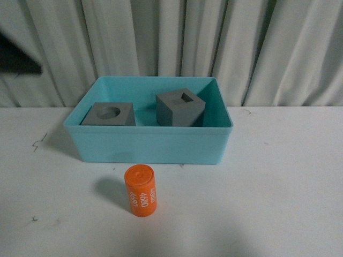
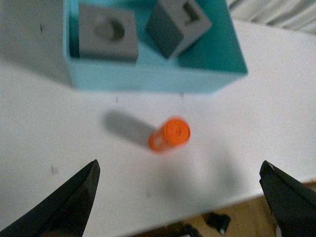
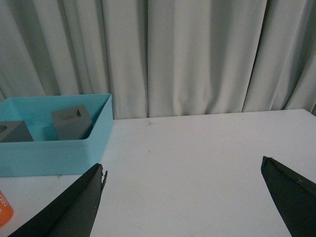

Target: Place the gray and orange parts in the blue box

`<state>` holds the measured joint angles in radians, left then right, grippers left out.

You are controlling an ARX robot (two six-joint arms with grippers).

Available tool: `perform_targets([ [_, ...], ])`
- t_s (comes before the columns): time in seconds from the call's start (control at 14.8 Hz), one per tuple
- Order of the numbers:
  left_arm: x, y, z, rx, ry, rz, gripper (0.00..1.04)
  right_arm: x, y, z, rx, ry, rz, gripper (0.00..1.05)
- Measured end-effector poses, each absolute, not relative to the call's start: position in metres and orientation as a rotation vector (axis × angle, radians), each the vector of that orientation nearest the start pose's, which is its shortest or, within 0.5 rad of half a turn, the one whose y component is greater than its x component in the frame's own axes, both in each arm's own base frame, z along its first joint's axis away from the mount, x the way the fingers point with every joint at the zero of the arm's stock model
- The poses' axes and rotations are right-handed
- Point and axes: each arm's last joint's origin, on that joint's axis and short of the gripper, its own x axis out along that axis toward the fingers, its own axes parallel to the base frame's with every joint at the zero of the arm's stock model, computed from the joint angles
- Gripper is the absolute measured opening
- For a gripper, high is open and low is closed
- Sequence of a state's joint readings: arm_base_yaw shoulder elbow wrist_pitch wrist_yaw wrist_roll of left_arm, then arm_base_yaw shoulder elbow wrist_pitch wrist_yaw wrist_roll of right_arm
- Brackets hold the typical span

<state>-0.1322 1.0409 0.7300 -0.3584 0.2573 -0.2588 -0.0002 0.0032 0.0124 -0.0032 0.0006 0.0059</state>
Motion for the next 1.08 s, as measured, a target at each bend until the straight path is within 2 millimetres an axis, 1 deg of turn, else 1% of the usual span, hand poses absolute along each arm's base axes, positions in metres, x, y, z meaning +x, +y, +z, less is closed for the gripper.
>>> perform_targets([
  [0.07,0.204,-0.035,0.252,-0.294,0.729,-0.284,0.98,0.097,0.0,0.167,0.006,-0.006,-0.001,0.98],
  [0.13,0.191,-0.034,0.246,-0.3,0.755,-0.286,0.98,0.097,0.0,0.167,0.006,-0.006,-0.001,0.98],
  [0.2,0.184,-0.034,0.243,-0.309,0.768,-0.284,0.98,0.097,0.0,0.167,0.006,-0.006,-0.001,0.98],
  [0.34,0.159,-0.033,0.231,-0.306,0.814,-0.285,0.98,0.097,0.0,0.167,0.006,-0.006,-0.001,0.98],
  [0.4,0.123,-0.026,0.21,-0.316,0.871,-0.278,0.98,0.097,0.0,0.167,0.006,-0.006,-0.001,0.98],
  [0.47,0.102,-0.018,0.199,-0.339,0.878,-0.197,0.98,0.097,0.0,0.167,0.006,-0.006,-0.002,0.98],
  [0.54,0.098,-0.019,0.203,-0.328,0.797,-0.18,0.98,0.097,0.0,0.167,0.006,-0.005,0.0,0.98],
  [0.61,0.098,-0.025,0.208,-0.309,0.771,-0.23,0.98,0.097,0.0,0.167,0.006,-0.007,0.0,0.98],
  [0.67,0.1,-0.027,0.194,-0.174,0.371,-0.169,0.84,0.097,0.0,0.167,0.006,-0.004,0.001,0.98],
  [0.74,0.097,-0.021,0.184,-0.105,0.166,-0.081,0.73,0.097,0.0,0.167,0.006,-0.005,-0.005,0.98],
  [0.81,0.098,-0.015,0.191,-0.08,0.028,0.008,0.6,0.097,0.0,0.167,0.006,-0.007,0.0,0.98],
  [0.88,0.097,-0.012,0.195,-0.054,-0.016,0.01,0.49,0.097,0.0,0.167,0.006,-0.006,0.0,0.98],
  [0.94,0.097,-0.011,0.191,-0.038,-0.014,-0.003,0.37,0.097,0.0,0.167,0.006,-0.007,0.0,0.98],
  [1.01,0.098,-0.006,0.185,-0.02,0.008,-0.017,0.24,0.097,0.0,0.167,0.006,-0.006,0.0,0.98],
  [1.08,0.098,0.001,0.181,-0.018,0.011,0.026,0.13,0.097,0.0,0.167,0.006,-0.006,0.0,0.98],
])
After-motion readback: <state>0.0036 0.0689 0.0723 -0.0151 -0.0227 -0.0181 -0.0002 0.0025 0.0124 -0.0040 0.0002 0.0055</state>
